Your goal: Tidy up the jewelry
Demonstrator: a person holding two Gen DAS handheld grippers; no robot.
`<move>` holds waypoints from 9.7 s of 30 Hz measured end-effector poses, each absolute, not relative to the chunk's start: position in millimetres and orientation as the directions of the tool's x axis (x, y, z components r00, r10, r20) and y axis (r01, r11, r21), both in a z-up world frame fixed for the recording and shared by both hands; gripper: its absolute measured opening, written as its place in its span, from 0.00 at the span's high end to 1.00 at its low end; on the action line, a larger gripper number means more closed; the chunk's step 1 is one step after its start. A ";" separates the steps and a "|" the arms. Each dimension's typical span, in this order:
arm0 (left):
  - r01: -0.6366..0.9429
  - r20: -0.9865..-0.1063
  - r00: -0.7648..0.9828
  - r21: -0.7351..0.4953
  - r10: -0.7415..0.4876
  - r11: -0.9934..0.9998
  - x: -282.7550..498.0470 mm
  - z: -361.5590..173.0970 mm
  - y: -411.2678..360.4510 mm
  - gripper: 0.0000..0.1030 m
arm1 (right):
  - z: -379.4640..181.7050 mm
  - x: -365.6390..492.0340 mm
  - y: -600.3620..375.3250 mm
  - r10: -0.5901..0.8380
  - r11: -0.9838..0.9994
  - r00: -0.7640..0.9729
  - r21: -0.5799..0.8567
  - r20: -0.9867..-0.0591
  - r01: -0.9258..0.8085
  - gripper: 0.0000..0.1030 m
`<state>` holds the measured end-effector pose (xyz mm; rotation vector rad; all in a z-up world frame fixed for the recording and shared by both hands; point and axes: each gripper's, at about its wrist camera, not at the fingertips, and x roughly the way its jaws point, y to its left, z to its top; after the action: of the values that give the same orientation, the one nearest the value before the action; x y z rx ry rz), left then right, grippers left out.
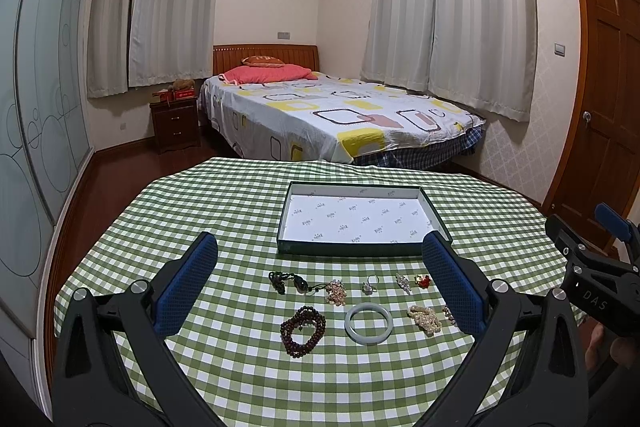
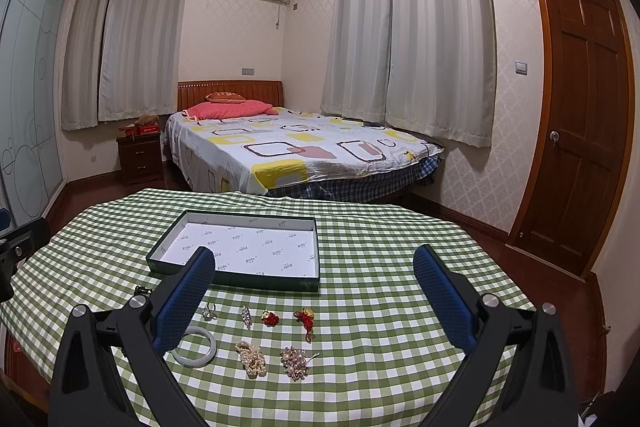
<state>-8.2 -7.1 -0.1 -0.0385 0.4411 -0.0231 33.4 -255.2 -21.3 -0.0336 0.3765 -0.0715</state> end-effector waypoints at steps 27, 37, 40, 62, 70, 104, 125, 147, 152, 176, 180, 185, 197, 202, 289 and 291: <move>0.019 -0.451 0.892 -0.040 -0.035 0.999 -5.5 -8.8 -7.9 0.03 | -25.2 39.8 -255.4 -0.062 0.998 0.923 -0.047 -0.379 0.048 0.06; -0.001 -0.509 0.861 -0.033 -0.016 0.999 18.6 -36.2 -1.6 0.03 | -57.7 57.8 -256.3 -0.040 0.999 0.912 -0.044 -0.408 0.024 0.06; -0.021 -0.540 0.842 -0.024 0.004 0.999 31.7 -58.3 2.7 0.03 | -79.4 69.1 -257.3 -0.034 0.998 0.903 -0.054 -0.428 0.012 0.06; -0.047 -0.775 0.630 -0.091 -0.041 0.995 106.9 -185.3 17.4 0.03 | -200.8 131.6 -271.3 0.073 0.997 0.714 0.042 -0.696 -0.062 0.42; -0.037 -0.803 0.594 -0.071 -0.035 0.997 114.7 -195.4 9.7 0.03 | -210.7 131.3 -274.5 0.100 0.995 0.680 0.061 -0.726 -0.081 0.64; 0.098 -0.761 0.641 -0.051 -0.102 0.994 103.8 -194.2 5.8 0.80 | -207.5 129.9 -275.8 0.147 0.989 0.677 0.104 -0.721 -0.104 0.78; 0.071 -0.734 0.668 -0.095 -0.118 0.993 107.0 -177.6 9.8 0.81 | -184.5 126.5 -278.0 0.155 0.988 0.721 0.127 -0.675 -0.092 0.78; 0.169 -0.581 0.787 -0.118 -0.206 0.978 225.6 -91.2 -35.2 0.81 | -103.7 239.9 -263.7 0.184 0.983 0.839 0.113 -0.511 -0.147 0.78; 0.178 -0.627 0.751 -0.113 -0.209 0.977 261.9 -113.7 -47.4 0.81 | -125.3 271.5 -263.6 0.184 0.983 0.808 0.116 -0.560 -0.144 0.78; 0.203 -0.772 0.598 -0.114 -0.215 0.973 307.6 -192.9 -71.6 0.81 | -194.9 313.5 -269.4 0.136 0.991 0.657 0.096 -0.742 -0.096 0.78; 0.205 -0.774 0.596 -0.110 -0.213 0.973 308.7 -194.8 -74.1 0.80 | -195.5 315.3 -266.5 0.131 0.991 0.654 0.086 -0.745 -0.100 0.78; 0.217 -0.771 0.599 -0.102 -0.215 0.971 307.6 -195.0 -76.5 0.73 | -195.6 315.1 -267.6 0.136 0.991 0.654 0.089 -0.744 -0.104 0.77; 0.210 -0.750 0.623 -0.117 -0.225 0.971 302.4 -185.2 -72.2 0.45 | -182.0 308.5 -266.6 0.166 0.986 0.685 0.111 -0.709 -0.124 0.60; 0.202 -0.708 0.668 -0.123 -0.228 0.972 289.4 -164.3 -64.1 0.42 | -161.1 292.4 -262.9 0.161 0.987 0.723 0.097 -0.672 -0.131 0.59; 0.168 -0.735 0.657 -0.071 -0.165 0.983 113.5 -203.8 -88.7 0.22 | -201.3 129.6 -276.1 0.194 0.981 0.675 0.159 -0.712 -0.113 0.78; 0.169 -0.737 0.659 -0.049 -0.150 0.984 112.9 -204.3 -89.7 0.27 | -202.0 129.7 -276.0 0.194 0.981 0.674 0.160 -0.713 -0.114 0.78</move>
<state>112.9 -89.7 -204.3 0.0249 0.8313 -0.1806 129.7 -276.0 -202.0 0.1049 0.8130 0.1737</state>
